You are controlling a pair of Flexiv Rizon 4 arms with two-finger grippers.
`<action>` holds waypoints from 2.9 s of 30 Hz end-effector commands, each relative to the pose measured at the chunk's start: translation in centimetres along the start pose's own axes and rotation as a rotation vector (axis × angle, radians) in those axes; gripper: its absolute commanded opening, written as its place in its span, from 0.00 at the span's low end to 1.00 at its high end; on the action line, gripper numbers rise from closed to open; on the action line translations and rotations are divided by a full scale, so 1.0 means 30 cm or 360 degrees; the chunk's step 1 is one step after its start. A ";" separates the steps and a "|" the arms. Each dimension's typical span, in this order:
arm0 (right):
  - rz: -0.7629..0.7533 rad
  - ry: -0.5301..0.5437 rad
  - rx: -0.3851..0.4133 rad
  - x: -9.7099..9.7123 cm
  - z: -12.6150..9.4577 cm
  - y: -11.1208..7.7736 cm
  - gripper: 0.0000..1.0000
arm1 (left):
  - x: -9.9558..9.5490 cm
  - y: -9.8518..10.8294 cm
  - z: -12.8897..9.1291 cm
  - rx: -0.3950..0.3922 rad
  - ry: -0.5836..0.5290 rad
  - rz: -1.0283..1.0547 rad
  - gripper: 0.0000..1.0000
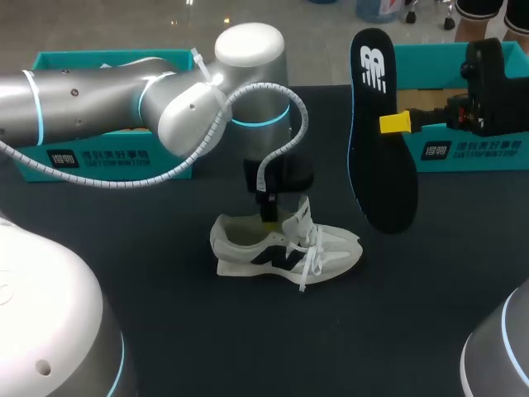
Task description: Take the shoe out of the shoebox, open the shoe tongue, remove and reinsert the insole, then place the shoe into the shoebox
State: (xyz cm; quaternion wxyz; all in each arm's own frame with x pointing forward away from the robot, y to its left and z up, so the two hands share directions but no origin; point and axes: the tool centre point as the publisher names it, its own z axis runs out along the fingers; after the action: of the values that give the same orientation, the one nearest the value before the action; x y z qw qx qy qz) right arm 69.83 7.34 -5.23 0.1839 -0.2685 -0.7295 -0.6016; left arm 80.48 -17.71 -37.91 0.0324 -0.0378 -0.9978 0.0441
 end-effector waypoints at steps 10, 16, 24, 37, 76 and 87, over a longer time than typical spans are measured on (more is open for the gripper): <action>0.0001 -0.0001 0.0003 -0.003 0.004 0.000 0.00 | 0.029 0.001 -0.011 -0.0003 -0.0035 0.0022 0.00; 0.0001 -0.0001 0.0003 -0.003 0.004 0.000 0.00 | 0.029 0.001 -0.011 -0.0003 -0.0035 0.0022 0.00; 0.0001 -0.0001 0.0003 -0.003 0.004 0.000 0.00 | 0.019 0.023 -0.035 0.0028 0.0003 0.0181 0.00; 0.0001 -0.0001 0.0003 -0.003 0.004 0.000 0.00 | 0.016 0.060 -0.199 0.0084 0.0438 0.1339 0.00; 0.0001 -0.0001 0.0003 -0.003 0.004 0.000 0.00 | -0.035 -0.061 -0.144 -0.0242 0.0605 0.2239 0.00; 0.0001 -0.0001 0.0003 -0.003 0.004 0.000 0.00 | -0.053 -0.093 -0.072 -0.0310 0.0685 0.2330 0.00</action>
State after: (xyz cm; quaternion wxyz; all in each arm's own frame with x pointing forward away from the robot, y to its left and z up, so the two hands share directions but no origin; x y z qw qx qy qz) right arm 69.83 7.34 -5.23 0.1839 -0.2685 -0.7295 -0.6016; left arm 81.69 -19.66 -34.98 0.1662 -0.6965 -0.6974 -0.0297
